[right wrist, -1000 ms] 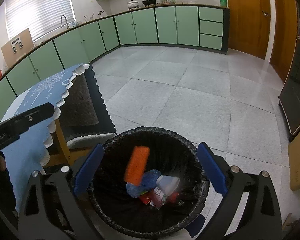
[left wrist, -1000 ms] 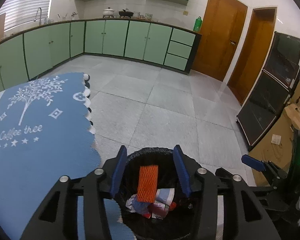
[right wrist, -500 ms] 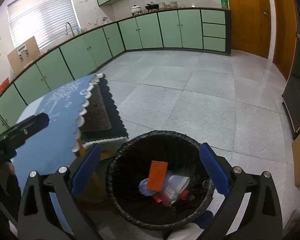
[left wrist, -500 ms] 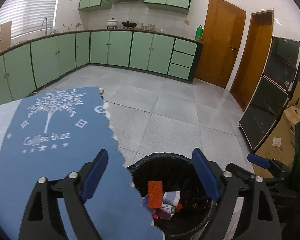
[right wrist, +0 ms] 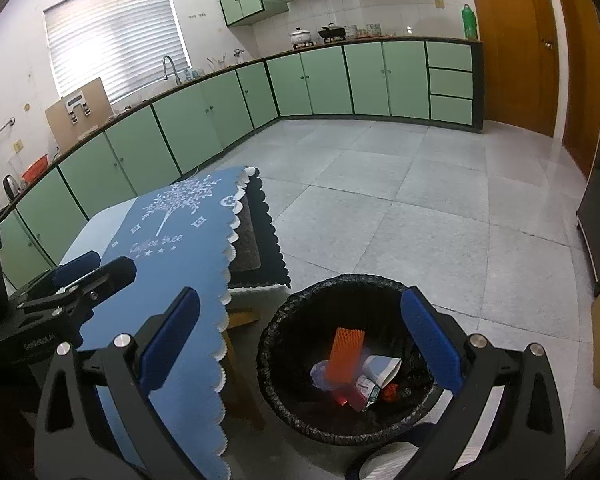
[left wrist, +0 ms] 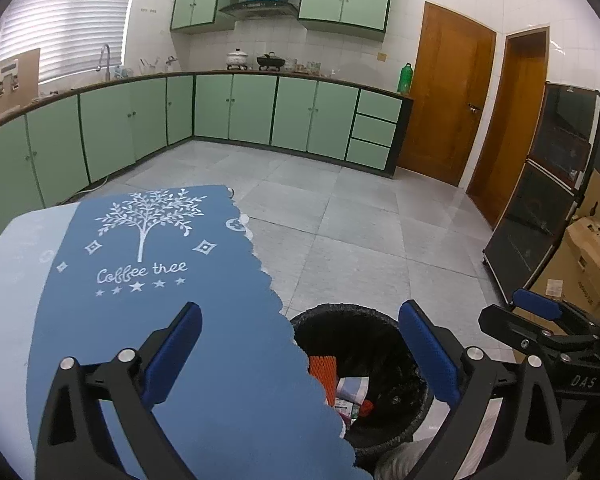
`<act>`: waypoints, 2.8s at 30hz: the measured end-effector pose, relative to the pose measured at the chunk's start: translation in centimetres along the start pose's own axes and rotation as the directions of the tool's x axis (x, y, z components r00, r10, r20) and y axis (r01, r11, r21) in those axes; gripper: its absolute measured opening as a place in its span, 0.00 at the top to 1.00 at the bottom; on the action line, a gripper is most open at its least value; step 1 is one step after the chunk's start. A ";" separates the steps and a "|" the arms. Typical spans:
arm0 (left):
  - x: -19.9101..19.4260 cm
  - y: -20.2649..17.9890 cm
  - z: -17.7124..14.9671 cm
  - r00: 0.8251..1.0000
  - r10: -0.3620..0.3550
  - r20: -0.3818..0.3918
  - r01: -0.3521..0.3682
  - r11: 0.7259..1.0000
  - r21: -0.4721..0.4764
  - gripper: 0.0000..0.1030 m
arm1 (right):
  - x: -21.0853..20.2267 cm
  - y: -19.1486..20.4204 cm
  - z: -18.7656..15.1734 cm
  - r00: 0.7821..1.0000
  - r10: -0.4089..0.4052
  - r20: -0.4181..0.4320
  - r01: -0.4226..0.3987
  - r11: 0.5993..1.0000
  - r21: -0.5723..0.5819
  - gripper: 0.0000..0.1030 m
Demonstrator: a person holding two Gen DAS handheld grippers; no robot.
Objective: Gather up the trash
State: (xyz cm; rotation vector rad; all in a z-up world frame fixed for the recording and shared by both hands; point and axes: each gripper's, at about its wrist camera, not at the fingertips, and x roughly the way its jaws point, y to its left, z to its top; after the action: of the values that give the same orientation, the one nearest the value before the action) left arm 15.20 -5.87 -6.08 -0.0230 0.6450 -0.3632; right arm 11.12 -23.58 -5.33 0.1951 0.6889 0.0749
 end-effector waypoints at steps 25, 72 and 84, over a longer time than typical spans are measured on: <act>-6.1 -0.8 0.2 0.997 0.031 0.066 -0.033 0.999 0.028 0.06 | -4.9 2.1 0.2 0.999 0.007 0.046 -0.005 0.999 -0.047 0.05; -7.2 -1.1 0.6 0.996 0.035 0.086 -0.038 0.999 0.033 0.06 | -5.5 2.6 0.8 0.998 0.017 0.062 -0.013 0.998 -0.065 0.05; -7.3 -1.1 0.6 0.996 0.036 0.087 -0.039 0.999 0.034 0.06 | -5.4 2.6 0.9 0.998 0.015 0.065 -0.011 0.998 -0.068 0.05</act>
State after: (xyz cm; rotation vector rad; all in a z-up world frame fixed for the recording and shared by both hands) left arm 9.86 -4.51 -1.19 0.0072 0.5531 -0.3357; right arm 7.54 -21.93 -0.74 0.1370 0.6191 0.1038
